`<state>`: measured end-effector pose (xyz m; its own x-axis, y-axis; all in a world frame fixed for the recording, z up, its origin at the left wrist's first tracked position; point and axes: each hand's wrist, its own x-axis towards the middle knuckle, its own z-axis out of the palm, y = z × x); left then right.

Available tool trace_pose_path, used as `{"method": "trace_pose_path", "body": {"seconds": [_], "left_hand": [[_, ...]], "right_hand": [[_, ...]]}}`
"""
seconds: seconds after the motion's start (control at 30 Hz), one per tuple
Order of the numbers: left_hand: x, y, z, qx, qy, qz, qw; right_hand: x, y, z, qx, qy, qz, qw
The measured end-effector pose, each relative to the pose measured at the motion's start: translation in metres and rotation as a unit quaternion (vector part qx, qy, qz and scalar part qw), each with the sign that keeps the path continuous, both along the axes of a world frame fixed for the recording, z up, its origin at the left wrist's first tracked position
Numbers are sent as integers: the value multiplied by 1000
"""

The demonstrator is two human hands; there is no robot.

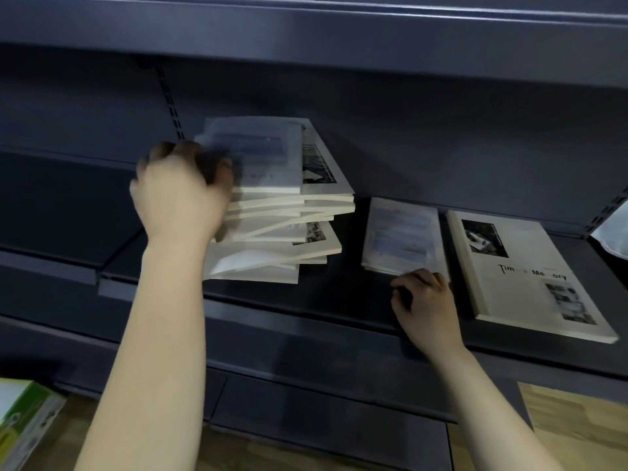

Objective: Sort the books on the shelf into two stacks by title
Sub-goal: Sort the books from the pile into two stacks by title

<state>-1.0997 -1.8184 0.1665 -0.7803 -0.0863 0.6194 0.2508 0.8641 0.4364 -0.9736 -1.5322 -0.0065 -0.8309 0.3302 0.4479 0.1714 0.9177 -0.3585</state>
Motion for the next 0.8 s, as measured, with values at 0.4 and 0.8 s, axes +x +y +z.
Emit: {"method": "trace_pose_path", "body": {"seconds": [0.4, 0.8], "left_hand": [[-9, 1, 1, 39, -38, -32, 998], [1, 1, 14, 160, -68, -64, 983]], "right_hand": [[3, -2, -3, 13, 23, -7, 1000], [4, -2, -5, 16, 41, -4, 999]]}}
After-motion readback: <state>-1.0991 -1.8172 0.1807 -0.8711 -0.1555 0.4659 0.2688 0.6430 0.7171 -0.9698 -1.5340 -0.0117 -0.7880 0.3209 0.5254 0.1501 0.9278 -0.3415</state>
